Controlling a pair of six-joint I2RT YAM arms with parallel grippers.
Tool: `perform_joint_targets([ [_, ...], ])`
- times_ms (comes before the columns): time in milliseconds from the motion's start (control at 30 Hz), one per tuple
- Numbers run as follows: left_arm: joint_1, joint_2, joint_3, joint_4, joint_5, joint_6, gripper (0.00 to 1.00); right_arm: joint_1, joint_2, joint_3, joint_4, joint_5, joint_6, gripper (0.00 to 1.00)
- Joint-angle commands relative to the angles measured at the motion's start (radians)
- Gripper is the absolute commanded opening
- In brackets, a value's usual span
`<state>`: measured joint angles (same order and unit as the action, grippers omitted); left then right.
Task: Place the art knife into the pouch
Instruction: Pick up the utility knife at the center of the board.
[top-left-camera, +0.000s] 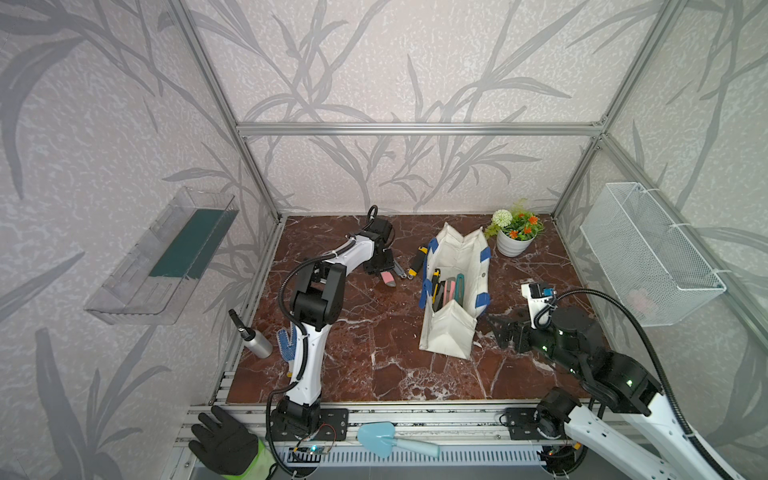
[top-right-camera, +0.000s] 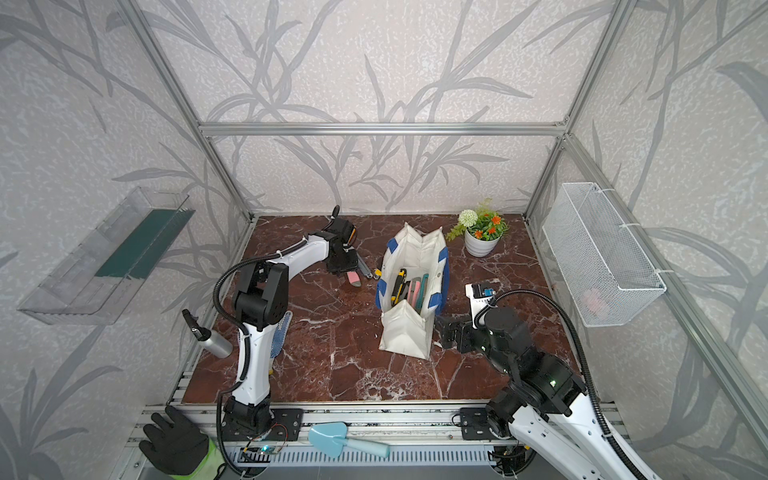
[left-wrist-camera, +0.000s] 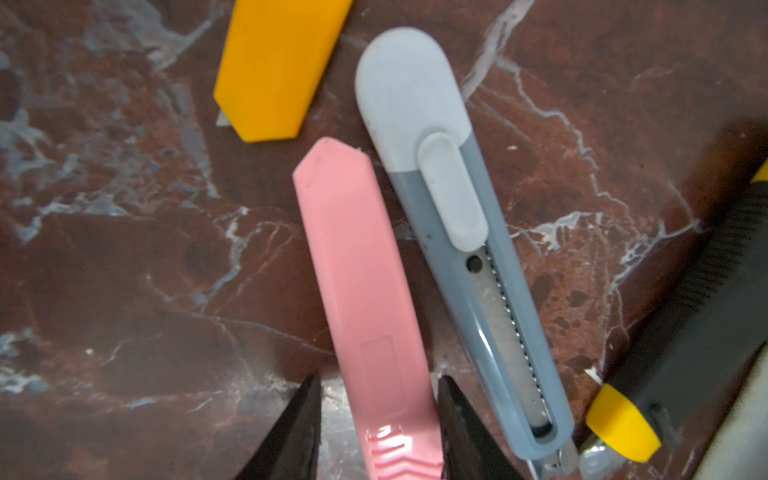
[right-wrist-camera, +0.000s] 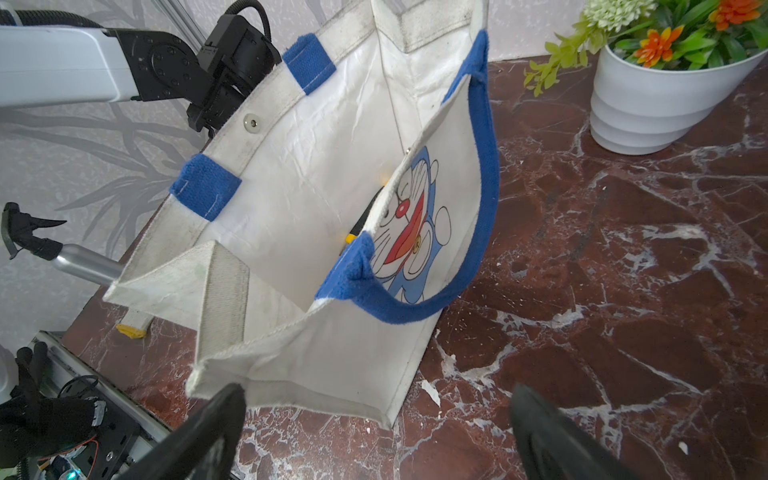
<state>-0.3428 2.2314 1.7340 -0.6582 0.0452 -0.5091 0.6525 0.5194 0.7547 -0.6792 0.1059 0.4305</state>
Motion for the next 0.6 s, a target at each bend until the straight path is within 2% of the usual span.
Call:
perform_joint_targets([
  [0,-0.013,0.028,0.010,-0.056,-0.052,0.015,0.43,-0.004,-0.017,-0.011,-0.004,0.027,0.011,0.99],
  [567,-0.037,0.025,-0.020,-0.075,-0.093,0.041,0.33,-0.003,-0.052,-0.027,-0.015,0.047,0.035,0.99],
])
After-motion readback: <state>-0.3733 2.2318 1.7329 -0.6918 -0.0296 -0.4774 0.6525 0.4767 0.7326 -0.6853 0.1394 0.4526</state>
